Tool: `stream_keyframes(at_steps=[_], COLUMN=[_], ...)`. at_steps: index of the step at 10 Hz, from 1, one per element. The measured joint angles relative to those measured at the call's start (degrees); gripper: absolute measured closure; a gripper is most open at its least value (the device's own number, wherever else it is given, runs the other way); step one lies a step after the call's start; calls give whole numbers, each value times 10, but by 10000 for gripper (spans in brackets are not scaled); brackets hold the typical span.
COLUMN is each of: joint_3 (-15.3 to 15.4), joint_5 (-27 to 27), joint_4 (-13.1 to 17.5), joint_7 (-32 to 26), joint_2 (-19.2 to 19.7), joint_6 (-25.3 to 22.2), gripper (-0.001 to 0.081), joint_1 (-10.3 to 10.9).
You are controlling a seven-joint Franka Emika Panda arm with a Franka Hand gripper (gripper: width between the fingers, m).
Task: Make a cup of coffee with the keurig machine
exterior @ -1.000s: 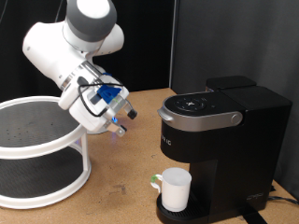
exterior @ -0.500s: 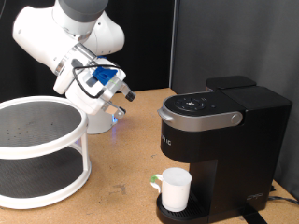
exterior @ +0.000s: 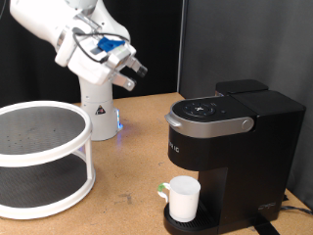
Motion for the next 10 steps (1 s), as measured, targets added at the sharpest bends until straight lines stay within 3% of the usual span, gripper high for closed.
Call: stream_keyframes(at_steps=[2,6,10], joint_3=[19,28,83], joint_5=[-55,-64,-151], joint_4=[5,11,78], joint_7=[66,84,155], joint_2=[-32,-36,6], joint_6=[-10,-12,-19], gripper=[1,1,1], joint_1=[-10,-10,-6])
